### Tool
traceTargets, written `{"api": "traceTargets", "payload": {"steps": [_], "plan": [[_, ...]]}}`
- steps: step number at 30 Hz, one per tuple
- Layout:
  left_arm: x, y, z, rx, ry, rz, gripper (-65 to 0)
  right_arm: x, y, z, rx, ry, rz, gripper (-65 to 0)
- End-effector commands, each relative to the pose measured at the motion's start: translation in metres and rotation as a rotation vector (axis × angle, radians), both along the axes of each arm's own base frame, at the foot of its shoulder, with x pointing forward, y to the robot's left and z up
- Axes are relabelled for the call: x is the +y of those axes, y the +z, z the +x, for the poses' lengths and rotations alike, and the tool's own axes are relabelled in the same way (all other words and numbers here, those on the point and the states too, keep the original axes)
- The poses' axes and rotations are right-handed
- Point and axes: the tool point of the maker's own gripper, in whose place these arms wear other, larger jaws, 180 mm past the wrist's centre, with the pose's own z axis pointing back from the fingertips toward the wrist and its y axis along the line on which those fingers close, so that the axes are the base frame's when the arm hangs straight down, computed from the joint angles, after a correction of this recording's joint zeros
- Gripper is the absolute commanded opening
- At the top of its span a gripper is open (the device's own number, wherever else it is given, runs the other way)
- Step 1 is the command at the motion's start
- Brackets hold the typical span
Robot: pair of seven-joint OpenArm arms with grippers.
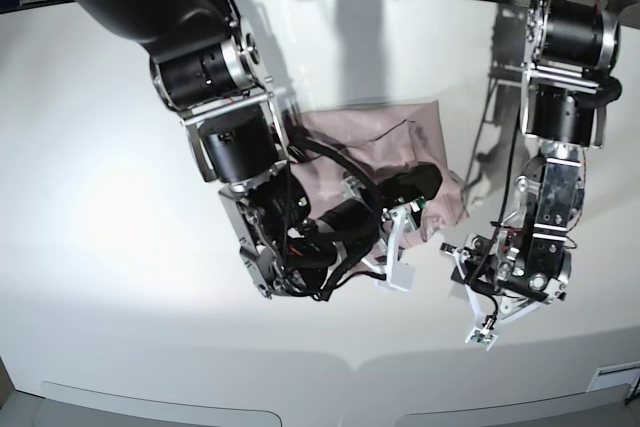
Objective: Fold the T-shirt properly
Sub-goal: 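Release the fold with the right gripper and withdraw the left arm, then grasp opposite edges of the folded bundle with both grippers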
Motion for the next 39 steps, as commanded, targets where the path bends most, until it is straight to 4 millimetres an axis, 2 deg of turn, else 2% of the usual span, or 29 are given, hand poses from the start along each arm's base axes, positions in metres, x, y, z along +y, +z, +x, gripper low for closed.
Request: {"api": "traceTargets", "payload": {"steps": [1, 3, 7, 9, 13, 17, 21, 24, 27, 31, 35, 37, 39], "plan": [[0.012, 0.026, 0.017, -0.072, 0.012, 0.028, -30.0, 0.007, 0.023, 0.016, -0.057, 0.004, 0.035, -41.4], [0.025, 0.034, 0.020, -0.079, 0.028, 0.052, -30.0, 0.004, 0.021, 0.019, -0.071, 0.007, 0.008, -41.4], [0.057, 0.058, 0.029, -0.122, 0.141, 0.077, -30.0, -0.003, 0.015, 0.049, -0.203, -0.074, -0.069, -41.4], [0.065, 0.071, 0.035, -0.153, 0.176, 0.076, -30.0, -0.009, 0.011, 0.063, -0.271, -0.103, -0.118, -41.4], [0.065, 0.088, 0.045, -0.187, 0.178, 0.050, -30.0, -0.024, 0.008, 0.088, -0.380, -0.169, -0.163, -41.4], [0.065, 0.113, 0.058, -0.246, 0.176, 0.043, -30.0, -0.045, 0.002, 0.094, -0.387, -0.190, -0.201, -41.4], [0.079, 0.139, 0.066, -0.291, 0.220, 0.042, -30.0, -0.058, 0.004, 0.106, -0.420, -0.240, -0.188, -41.4], [0.073, 0.133, 0.063, -0.256, 0.214, -0.026, -30.0, -0.069, 0.007, 0.116, -0.448, -0.279, -0.178, -41.4], [0.061, 0.112, 0.053, -0.184, 0.200, -0.103, -30.0, -0.077, 0.011, 0.123, -0.458, -0.304, -0.176, -41.4], [0.043, 0.089, 0.040, -0.130, 0.161, -0.199, -30.0, -0.085, 0.032, 0.144, -0.489, -0.404, -0.104, -41.4], [0.030, 0.089, 0.027, -0.157, 0.118, -0.198, -30.0, -0.100, 0.051, 0.162, -0.493, -0.511, -0.043, -41.4], [0.022, 0.088, 0.016, -0.166, 0.091, -0.200, -30.0, -0.108, 0.049, 0.165, -0.499, -0.526, -0.066, -41.4], [0.007, 0.077, -0.001, -0.152, 0.056, -0.232, -30.0, -0.114, 0.042, 0.164, -0.514, -0.511, -0.120, -41.4]]}}
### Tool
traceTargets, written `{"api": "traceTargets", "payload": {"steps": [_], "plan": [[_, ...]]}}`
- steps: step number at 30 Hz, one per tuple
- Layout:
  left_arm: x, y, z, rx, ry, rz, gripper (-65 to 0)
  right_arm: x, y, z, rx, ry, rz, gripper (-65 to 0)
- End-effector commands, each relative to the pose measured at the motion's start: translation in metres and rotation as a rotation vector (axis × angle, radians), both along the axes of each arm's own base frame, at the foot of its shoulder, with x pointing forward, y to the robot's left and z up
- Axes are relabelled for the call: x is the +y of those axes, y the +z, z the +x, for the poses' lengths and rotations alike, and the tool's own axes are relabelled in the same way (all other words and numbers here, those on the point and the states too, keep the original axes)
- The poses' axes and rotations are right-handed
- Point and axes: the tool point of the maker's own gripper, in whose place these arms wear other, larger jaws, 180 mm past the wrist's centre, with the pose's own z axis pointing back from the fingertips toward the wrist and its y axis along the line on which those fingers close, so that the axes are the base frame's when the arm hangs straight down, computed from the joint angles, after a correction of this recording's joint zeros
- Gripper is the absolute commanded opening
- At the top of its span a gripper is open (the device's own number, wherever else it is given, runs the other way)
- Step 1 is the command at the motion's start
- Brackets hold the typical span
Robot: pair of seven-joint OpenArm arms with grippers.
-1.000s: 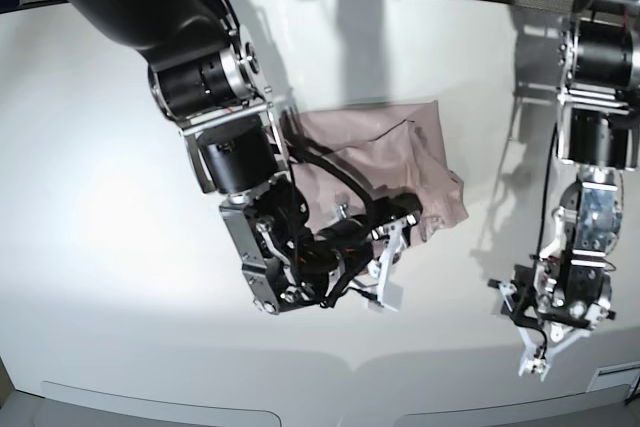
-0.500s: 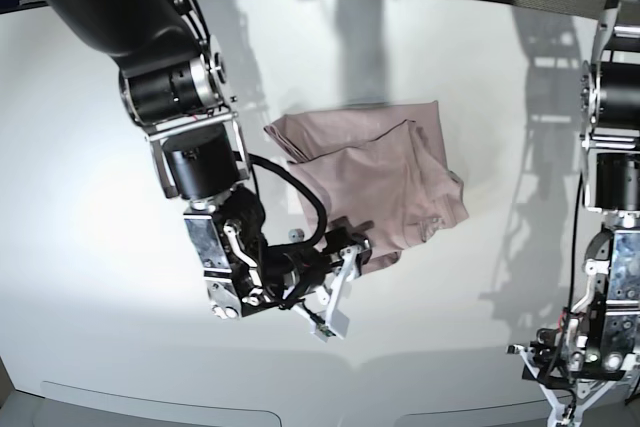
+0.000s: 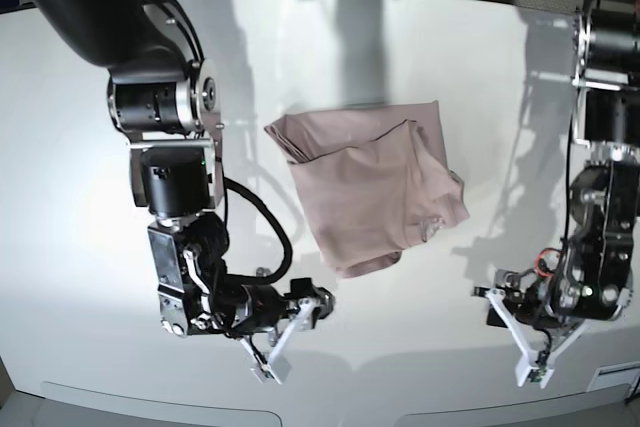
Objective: Fold the T-shirt properly
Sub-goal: 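Grasp opposite edges of the folded bundle with both grippers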
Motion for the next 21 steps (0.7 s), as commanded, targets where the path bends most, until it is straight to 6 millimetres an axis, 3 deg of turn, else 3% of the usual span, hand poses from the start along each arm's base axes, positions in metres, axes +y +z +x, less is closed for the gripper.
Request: {"api": "traceTargets", "payload": {"steps": [1, 6, 11, 17, 21], "plan": [[-0.006, 0.006, -0.003, -0.029, -0.020, -0.009, -30.0, 0.005, 0.027, 0.017, -0.075, 0.003, 0.025, -41.4], [-0.056, -0.017, -0.056, -0.012, -0.106, -0.091, -30.0, 0.005, 0.029, 0.020, -0.098, -0.005, 0.029, -41.4], [-0.094, -0.013, -0.106, -0.043, -0.166, -0.180, -30.0, 0.008, 0.023, 0.018, -0.089, 0.010, -0.002, -41.5], [-0.129, -0.036, -0.149, 0.017, -0.166, -0.318, -30.0, 0.021, -0.012, -0.004, -0.005, 0.090, -0.071, -41.5], [-0.133, -0.048, -0.166, 0.041, -0.160, -0.348, -30.0, 0.031, -0.025, -0.012, -0.005, 0.145, -0.112, -41.5]]}}
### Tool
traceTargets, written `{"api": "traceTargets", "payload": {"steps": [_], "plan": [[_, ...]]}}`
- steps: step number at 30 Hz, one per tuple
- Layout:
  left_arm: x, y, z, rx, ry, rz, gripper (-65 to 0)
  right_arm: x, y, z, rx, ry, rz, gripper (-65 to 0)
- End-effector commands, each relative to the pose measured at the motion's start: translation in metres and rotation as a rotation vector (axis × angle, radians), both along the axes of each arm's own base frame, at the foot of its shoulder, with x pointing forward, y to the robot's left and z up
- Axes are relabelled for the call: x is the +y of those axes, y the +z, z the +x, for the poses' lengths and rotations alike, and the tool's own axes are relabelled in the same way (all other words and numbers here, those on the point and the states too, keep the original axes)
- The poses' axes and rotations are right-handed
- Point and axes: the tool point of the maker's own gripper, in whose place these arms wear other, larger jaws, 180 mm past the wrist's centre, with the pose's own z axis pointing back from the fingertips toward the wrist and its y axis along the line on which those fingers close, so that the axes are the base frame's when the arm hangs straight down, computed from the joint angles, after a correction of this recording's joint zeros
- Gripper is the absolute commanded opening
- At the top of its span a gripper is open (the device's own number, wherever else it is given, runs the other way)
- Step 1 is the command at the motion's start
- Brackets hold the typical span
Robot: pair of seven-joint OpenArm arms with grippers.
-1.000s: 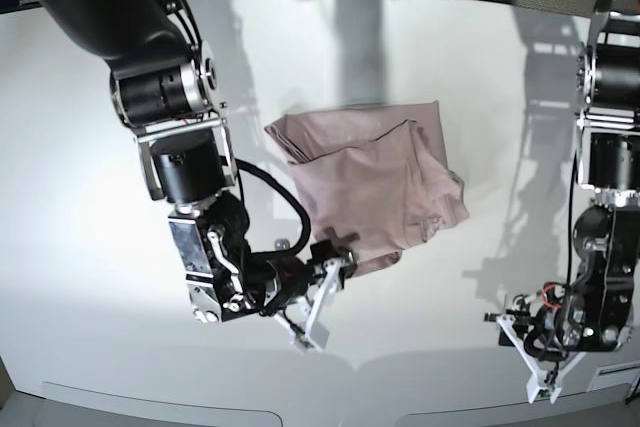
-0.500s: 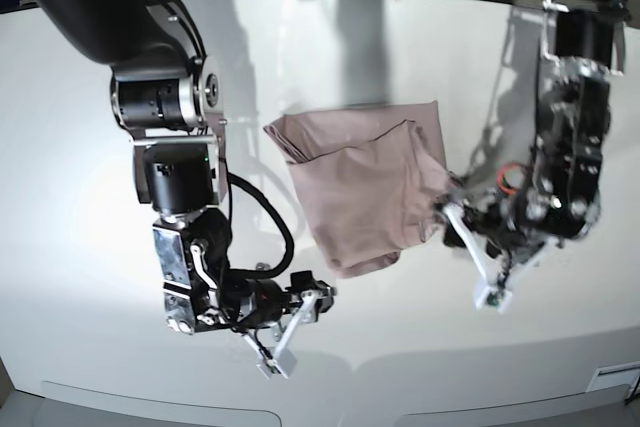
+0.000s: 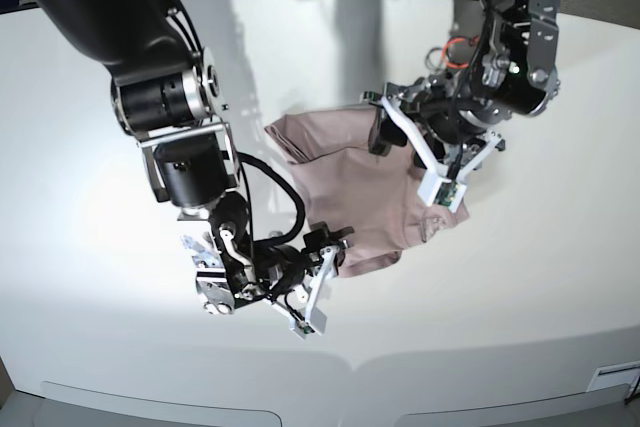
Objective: Fold the T-shirt properly
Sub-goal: 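Grasp opposite edges of the folded bundle with both grippers, then lift and shift the bundle with both grippers, then set it down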
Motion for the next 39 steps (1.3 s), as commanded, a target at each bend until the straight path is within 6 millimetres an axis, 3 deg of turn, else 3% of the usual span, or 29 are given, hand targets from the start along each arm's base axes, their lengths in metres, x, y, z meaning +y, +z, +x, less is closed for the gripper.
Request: {"api": "traceTargets", "payload": {"steps": [1, 5, 10, 17, 20, 26, 31, 35, 39], "plan": [[-0.003, 0.009, 0.003, -0.037, 0.002, -0.027, -30.0, 0.009, 0.027, 0.020, -0.073, 0.012, 0.030, -41.5], [-0.002, 0.001, -0.008, -0.036, 0.017, -0.034, -30.0, 0.006, 0.019, 0.012, -0.042, 0.030, -0.002, -41.5], [0.003, -0.011, -0.006, -0.045, 0.046, 0.002, -30.0, -0.004, 0.007, 0.004, -0.013, 0.024, -0.023, -41.5], [0.005, -0.052, -0.005, 0.048, 0.058, 0.044, -30.0, -0.044, -0.003, 0.001, 0.030, -0.007, -0.093, -41.5], [0.011, -0.062, 0.006, 0.058, 0.061, 0.089, -30.0, -0.055, -0.009, -0.014, 0.115, -0.016, -0.082, -41.5], [0.012, -0.051, 0.026, 0.014, 0.062, 0.095, -30.0, -0.050, -0.013, -0.047, 0.190, 0.011, -0.008, -45.6], [0.025, -0.039, 0.046, -0.047, 0.066, 0.166, -30.0, -0.044, -0.003, -0.075, 0.189, 0.087, 0.001, -45.5], [0.029, -0.037, 0.050, -0.062, 0.067, 0.174, -30.0, -0.048, -0.003, -0.093, 0.162, 0.116, -0.028, -45.6], [0.036, -0.039, 0.051, -0.069, 0.066, 0.191, -30.0, -0.054, -0.019, -0.118, 0.200, 0.121, -0.037, -45.6]]}}
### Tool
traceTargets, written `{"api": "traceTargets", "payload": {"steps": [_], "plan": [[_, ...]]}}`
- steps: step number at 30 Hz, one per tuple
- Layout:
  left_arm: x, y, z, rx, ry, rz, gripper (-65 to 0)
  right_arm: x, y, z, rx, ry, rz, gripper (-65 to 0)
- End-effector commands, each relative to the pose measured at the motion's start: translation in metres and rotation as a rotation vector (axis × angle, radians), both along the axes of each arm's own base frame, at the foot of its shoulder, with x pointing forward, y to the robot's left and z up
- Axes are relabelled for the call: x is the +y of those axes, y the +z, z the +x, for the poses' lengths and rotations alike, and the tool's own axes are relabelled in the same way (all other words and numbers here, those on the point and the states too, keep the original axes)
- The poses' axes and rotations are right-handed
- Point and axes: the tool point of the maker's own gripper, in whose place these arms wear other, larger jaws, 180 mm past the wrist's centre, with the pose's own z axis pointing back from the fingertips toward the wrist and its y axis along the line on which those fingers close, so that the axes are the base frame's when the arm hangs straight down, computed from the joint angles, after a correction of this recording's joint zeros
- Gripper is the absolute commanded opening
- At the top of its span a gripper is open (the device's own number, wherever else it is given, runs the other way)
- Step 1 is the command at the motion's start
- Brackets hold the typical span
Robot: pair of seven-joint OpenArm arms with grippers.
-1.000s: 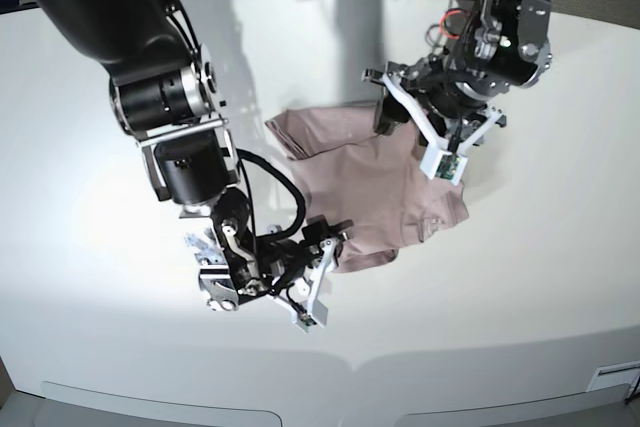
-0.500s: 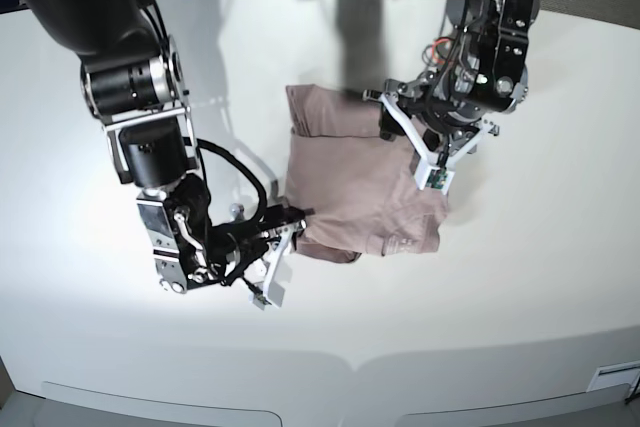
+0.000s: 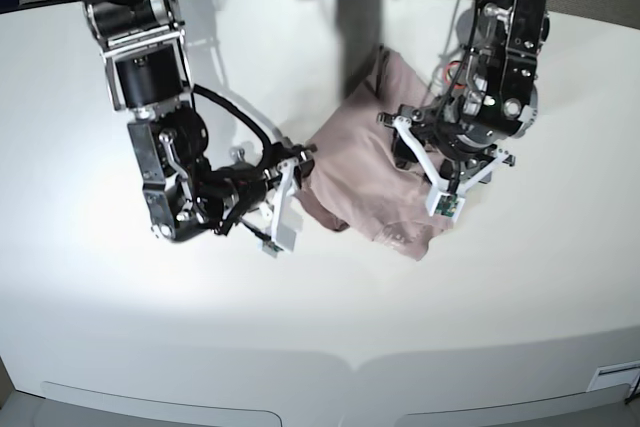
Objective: Fold the T-shirt properly
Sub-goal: 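Lift and shift the bundle with both grippers, then set it down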
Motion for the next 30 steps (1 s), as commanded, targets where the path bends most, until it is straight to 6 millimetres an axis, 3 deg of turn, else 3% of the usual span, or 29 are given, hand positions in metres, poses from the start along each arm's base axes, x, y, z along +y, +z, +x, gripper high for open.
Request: {"api": "traceTargets", "payload": {"steps": [1, 5, 10, 16, 24, 30], "plan": [[0.003, 0.011, 0.011, -0.053, 0.000, 0.000, -30.0, 0.000, 0.006, 0.004, -0.020, 0.008, 0.007, -45.6], [0.021, 0.000, 0.009, -0.032, 0.000, 0.056, -30.0, 0.002, -0.013, -0.025, 0.045, 0.008, 0.013, -45.6], [0.054, -0.014, 0.005, 0.001, 0.000, 0.161, -30.0, 0.010, -0.019, -0.048, 0.103, 0.009, 0.065, -45.6], [0.093, -0.001, 0.019, -0.029, 0.001, 0.250, -30.0, 0.019, -0.014, -0.064, 0.079, 0.033, 0.084, -45.6], [0.085, 0.010, 0.031, -0.060, -0.016, 0.199, -30.0, 0.039, -0.001, -0.079, 0.072, 0.058, 0.156, -45.6], [0.086, 0.023, 0.046, -0.097, -0.011, 0.206, -30.0, 0.073, 0.011, -0.082, 0.077, 0.066, 0.248, -45.6]]}}
